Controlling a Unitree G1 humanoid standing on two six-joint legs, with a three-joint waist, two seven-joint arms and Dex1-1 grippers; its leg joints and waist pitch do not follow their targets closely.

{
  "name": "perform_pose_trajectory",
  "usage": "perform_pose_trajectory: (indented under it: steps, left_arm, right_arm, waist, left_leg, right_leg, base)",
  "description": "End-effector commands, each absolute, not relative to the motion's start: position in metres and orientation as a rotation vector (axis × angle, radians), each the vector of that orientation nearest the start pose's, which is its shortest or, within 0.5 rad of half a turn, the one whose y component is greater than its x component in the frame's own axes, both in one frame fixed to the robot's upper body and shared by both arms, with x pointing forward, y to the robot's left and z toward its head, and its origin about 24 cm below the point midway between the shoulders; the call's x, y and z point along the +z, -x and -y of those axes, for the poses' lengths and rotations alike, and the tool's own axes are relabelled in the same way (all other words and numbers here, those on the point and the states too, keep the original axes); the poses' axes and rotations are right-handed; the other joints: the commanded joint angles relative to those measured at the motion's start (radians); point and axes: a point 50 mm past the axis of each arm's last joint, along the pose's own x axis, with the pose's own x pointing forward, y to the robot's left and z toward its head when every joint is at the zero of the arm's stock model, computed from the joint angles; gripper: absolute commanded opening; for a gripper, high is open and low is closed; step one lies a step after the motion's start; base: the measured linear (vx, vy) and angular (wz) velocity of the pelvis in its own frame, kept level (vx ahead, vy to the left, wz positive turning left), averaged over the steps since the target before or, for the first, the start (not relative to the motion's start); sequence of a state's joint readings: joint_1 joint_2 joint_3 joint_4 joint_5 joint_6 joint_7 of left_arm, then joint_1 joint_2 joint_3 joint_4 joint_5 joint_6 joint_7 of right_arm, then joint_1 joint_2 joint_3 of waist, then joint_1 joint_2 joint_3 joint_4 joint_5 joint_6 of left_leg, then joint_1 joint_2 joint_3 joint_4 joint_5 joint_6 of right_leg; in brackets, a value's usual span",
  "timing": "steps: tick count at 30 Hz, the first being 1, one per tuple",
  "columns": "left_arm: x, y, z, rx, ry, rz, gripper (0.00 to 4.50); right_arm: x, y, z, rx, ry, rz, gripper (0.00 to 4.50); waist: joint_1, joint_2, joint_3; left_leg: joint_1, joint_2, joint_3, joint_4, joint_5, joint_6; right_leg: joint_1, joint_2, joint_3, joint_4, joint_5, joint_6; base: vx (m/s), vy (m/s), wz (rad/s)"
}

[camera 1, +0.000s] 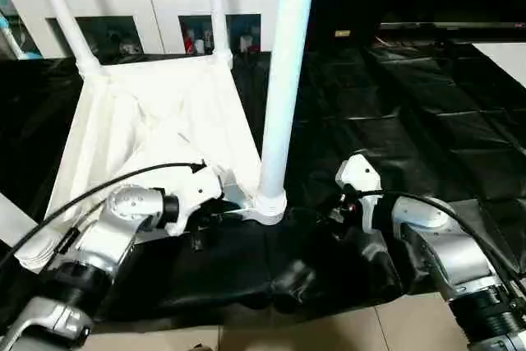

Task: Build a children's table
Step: Rotate leg to tighten

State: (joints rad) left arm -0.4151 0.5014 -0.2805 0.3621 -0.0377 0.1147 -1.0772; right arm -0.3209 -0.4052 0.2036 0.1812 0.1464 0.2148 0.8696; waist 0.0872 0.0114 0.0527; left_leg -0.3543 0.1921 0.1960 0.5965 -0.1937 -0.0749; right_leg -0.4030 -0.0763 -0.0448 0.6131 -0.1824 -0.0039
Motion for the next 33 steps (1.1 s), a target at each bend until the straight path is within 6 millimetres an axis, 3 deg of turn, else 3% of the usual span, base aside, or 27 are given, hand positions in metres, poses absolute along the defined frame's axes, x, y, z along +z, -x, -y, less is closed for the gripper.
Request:
perform_pose_trajectory:
  steps: [1, 14, 16, 19, 20, 25, 33]
  left_arm:
    - [0.047, -0.289, -0.167, -1.193, -0.455, -0.448, 1.13]
    - [0.05, -0.291, -0.176, -1.156, -0.481, -0.452, 1.13]
    - [0.05, -0.292, -0.177, -1.157, -0.481, -0.456, 1.13]
    - [0.051, -0.293, -0.177, -1.161, -0.484, -0.46, 0.77]
    - [0.051, -0.292, -0.177, -1.165, -0.487, -0.462, 0.74]
    - [0.048, -0.293, -0.177, -1.174, -0.472, -0.461, 0.19]
    - [0.043, -0.291, -0.172, -1.188, -0.418, -0.437, 0.03]
  right_arm:
    - [0.064, -0.291, 0.146, 1.002, 0.267, -0.235, 4.14]
    - [0.062, -0.289, 0.147, 0.998, 0.259, -0.236, 4.14]
    - [0.061, -0.289, 0.147, 0.996, 0.261, -0.237, 4.14]
    - [0.061, -0.289, 0.148, 0.996, 0.265, -0.239, 4.14]
    - [0.061, -0.289, 0.149, 0.996, 0.265, -0.24, 4.14]
    - [0.062, -0.287, 0.152, 0.994, 0.268, -0.24, 4.14]
    - [0.064, -0.289, 0.154, 0.977, 0.255, -0.226, 4.14]
  waist:
    - [-0.001, 0.002, -0.056]
    - [-0.002, 0.004, -0.054]
    - [-0.002, 0.01, -0.053]
    - [-0.003, 0.009, -0.054]
    - [-0.002, 0.015, -0.055]
    - [-0.004, 0.012, -0.054]
    - [-0.006, 0.008, -0.056]
  left_leg:
    - [0.005, 0.037, -0.021, -0.08, -0.243, 0.021]
    - [0.006, 0.036, -0.022, -0.083, -0.262, 0.017]
    - [0.005, 0.035, -0.023, -0.084, -0.266, 0.014]
    - [0.006, 0.035, -0.022, -0.083, -0.267, 0.013]
    - [0.007, 0.035, -0.022, -0.083, -0.266, 0.011]
    - [0.007, 0.035, -0.021, -0.083, -0.274, 0.01]
    - [0.006, 0.035, -0.02, -0.081, -0.261, 0.016]
  right_leg:
    - [0.04, -0.059, 0.042, -0.072, -0.216, -0.207]
    - [0.039, -0.058, 0.042, -0.076, -0.237, -0.2]
    - [0.04, -0.058, 0.041, -0.076, -0.237, -0.201]
    - [0.04, -0.058, 0.042, -0.076, -0.224, -0.206]
    - [0.04, -0.058, 0.042, -0.075, -0.22, -0.208]
    - [0.041, -0.057, 0.041, -0.076, -0.22, -0.213]
    - [0.041, -0.058, 0.043, -0.076, -0.219, -0.212]
  base:
    - [0.0, 0.0, 0.0]
    - [0.0, 0.0, 0.0]
    - [0.0, 0.0, 0.0]
    - [0.0, 0.0, 0.0]
    - [0.0, 0.0, 0.0]
    - [0.0, 0.0, 0.0]
    - [0.0, 0.0, 0.0]
